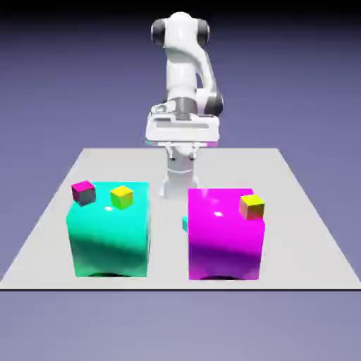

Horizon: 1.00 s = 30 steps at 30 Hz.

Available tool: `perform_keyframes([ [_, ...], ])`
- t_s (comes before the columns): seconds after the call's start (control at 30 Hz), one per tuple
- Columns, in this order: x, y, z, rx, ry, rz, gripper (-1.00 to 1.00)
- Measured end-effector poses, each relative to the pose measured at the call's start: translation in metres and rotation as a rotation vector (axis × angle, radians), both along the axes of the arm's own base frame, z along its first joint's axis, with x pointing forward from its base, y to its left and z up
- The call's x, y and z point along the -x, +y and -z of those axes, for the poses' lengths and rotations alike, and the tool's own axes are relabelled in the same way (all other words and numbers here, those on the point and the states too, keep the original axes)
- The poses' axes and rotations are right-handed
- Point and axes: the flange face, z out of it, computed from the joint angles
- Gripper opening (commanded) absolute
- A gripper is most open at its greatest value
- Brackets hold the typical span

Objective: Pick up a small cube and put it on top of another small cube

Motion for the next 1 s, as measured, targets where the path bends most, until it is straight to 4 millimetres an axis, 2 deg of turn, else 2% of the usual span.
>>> perform_keyframes([
  [0.13,0.000,-0.002,0.021,-0.161,0.056,0.113,0.00],
  [0.53,0.000,-0.028,0.088,-0.573,0.216,0.464,0.00],
  [1.0,0.030,-0.043,0.173,-0.929,0.375,0.958,0.00],
])
